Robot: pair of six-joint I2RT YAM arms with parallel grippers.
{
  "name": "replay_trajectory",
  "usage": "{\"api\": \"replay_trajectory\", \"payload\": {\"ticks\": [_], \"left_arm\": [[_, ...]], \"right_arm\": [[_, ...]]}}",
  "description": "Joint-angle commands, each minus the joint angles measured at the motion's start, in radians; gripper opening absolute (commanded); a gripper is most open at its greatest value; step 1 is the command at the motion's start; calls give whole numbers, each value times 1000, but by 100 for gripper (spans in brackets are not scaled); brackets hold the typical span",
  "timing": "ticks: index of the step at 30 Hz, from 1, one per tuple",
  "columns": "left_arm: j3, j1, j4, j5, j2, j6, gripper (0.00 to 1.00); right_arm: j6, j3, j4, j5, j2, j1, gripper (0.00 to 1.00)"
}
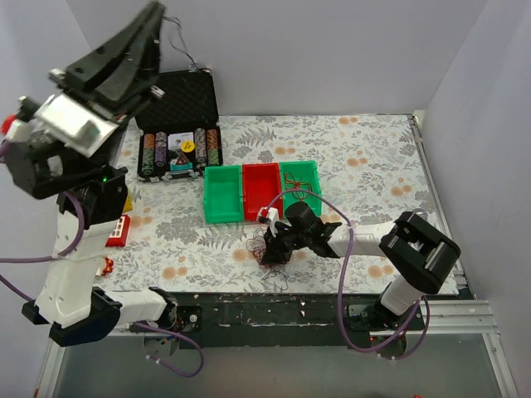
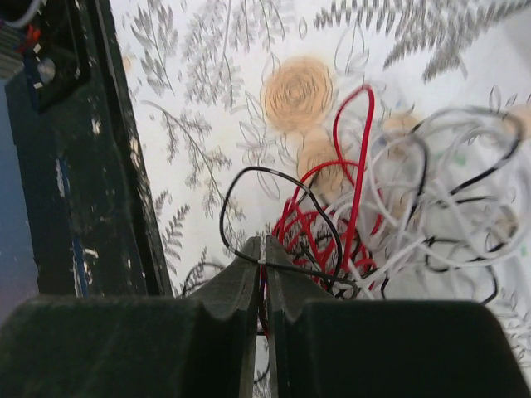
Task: Untangle the cables
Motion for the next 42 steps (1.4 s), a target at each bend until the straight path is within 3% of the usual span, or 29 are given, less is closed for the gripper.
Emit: {"api": "replay_trajectory", "payload": {"ticks": [1,3,7,17,27,42], "left_arm": [[75,4,160,-70,-12,132,0],[19,4,220,-67,-33,151,0],[-23,4,174,-76,-55,145,0],[-464,4,214,-199,-221,140,0],[-778,4,277,-308,-299,53,0],[-985,4,387,-451,-276,36,0]], "right_arm": [[-15,-18,-75,27,-8,2,14],[-15,-22,-75,27,-14,2,15],[-12,-22,-80,23,-31,2,15],[-3,-29,-73,23,-178,3,12],[2,-36,-99,60,-312,2,8],[5,-79,-113,120,-363,0,2]]}}
